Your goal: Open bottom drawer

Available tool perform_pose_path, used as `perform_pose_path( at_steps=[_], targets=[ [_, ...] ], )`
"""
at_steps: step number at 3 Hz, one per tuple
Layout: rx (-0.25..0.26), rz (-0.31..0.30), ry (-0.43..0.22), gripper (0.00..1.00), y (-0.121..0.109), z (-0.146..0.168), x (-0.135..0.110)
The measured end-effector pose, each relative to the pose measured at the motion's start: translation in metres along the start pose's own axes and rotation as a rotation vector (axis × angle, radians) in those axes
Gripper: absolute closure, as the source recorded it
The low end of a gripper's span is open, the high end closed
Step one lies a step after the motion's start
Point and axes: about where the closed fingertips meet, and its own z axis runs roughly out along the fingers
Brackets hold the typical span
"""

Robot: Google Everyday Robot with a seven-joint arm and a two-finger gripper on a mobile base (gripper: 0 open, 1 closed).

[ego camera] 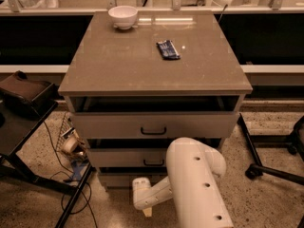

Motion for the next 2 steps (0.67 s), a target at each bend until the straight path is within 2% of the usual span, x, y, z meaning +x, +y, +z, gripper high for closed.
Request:
perform_pose_path(
  at_steps=[2],
  targets=[
    [0.000,0.000,0.000,0.64,-0.0002,-0.0020,0.0001]
  ],
)
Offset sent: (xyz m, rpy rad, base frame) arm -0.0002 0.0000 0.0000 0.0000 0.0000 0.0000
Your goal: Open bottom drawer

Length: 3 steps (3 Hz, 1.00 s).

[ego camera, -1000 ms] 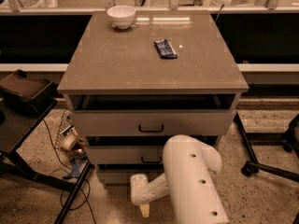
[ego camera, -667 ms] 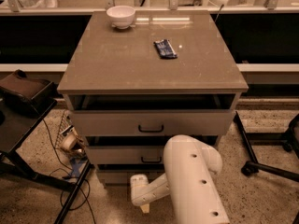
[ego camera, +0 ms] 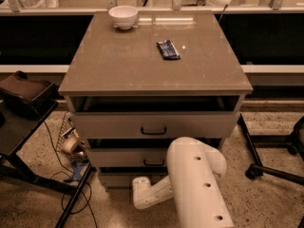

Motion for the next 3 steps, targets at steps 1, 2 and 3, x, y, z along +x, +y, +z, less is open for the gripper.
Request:
perform_pose_path(
  at_steps=[1,2,3],
  targets=[
    [-0.002,0.000,0.001,0.68,0.0013,0.0008,0.0006],
    [-0.003,0.000,0.001,0.44,0.0018,0.0010,0.0008],
    [-0.004,0.000,0.002,0.21,0.0031,0.0018,0.0013]
  ],
)
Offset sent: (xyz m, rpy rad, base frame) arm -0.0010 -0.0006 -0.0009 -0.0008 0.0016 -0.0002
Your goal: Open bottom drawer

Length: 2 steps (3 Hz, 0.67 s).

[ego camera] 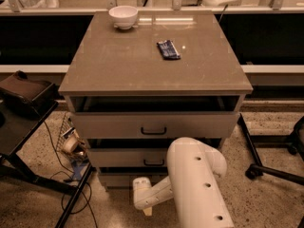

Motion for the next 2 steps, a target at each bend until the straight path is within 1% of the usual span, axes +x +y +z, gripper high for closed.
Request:
perform_pose_path(
  at_steps=[1,2],
  targets=[
    [0.006,-0.002,0.002,0.00,-0.002,-0.003,0.001],
    [0.043,-0.010,0.035,0.00,-0.005,-0.028,0.016]
  ],
)
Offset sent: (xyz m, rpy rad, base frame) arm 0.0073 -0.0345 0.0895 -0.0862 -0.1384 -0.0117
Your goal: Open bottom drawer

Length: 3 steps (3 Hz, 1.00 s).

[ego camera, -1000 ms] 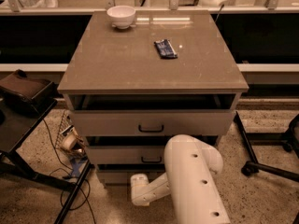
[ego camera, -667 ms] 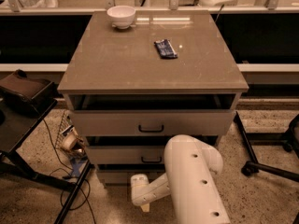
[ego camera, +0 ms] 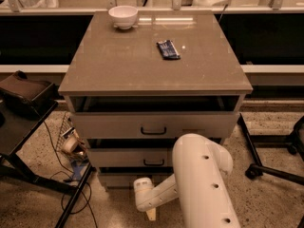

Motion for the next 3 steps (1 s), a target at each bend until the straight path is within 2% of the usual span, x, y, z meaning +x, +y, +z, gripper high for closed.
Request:
perform_pose_path(
  at_steps=[1,2,3],
  targets=[
    [-0.003,0.002,0.001,0.00,0.000,0.002,0.001],
    [-0.040,0.009,0.006,0.00,-0.002,0.015,0.006],
    [-0.089,0.006,0.015,0.13,-0.003,0.036,0.012]
  ],
)
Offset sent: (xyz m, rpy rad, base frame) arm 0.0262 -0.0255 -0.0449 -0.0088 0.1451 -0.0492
